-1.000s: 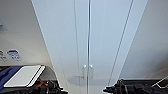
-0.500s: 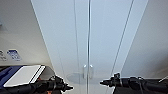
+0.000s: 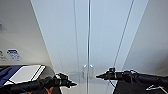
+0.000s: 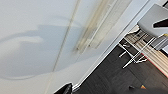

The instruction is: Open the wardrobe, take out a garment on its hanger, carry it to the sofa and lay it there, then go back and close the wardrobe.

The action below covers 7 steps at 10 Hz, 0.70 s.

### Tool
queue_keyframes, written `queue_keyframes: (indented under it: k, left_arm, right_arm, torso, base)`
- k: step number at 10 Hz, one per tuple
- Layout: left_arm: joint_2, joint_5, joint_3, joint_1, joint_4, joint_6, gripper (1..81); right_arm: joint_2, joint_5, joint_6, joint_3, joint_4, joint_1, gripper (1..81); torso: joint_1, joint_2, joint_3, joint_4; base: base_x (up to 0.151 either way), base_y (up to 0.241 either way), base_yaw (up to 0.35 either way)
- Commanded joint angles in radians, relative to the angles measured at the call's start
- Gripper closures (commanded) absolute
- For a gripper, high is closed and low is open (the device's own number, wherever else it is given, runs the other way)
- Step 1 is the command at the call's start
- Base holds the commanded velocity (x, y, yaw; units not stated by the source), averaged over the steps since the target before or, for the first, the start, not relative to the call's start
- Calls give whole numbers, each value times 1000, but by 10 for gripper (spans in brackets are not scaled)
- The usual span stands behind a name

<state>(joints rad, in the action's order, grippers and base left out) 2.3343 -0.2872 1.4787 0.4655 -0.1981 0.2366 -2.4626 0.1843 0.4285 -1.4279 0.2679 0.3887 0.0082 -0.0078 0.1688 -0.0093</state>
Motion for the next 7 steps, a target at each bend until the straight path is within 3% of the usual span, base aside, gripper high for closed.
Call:
queue_keyframes:
  k: [1,3,7]
  left_arm:
    - [63,-7,77,-150,19,-2,10]
    - [105,-12,129,-159,19,-2,10]
    - [130,-13,167,-170,29,1,10]
  right_arm:
    - [-28,3,12,-46,8,-162,10]
    - [-40,-5,53,-80,10,-179,10]
    - [-124,1,76,-160,8,-217,10]
  torso:
    - [0,0,0,0]
    - [0,0,0,0]
    - [1,0,0,0]
  base:
    - [0,0,0]
    - [0,0,0]
    - [0,0,0]
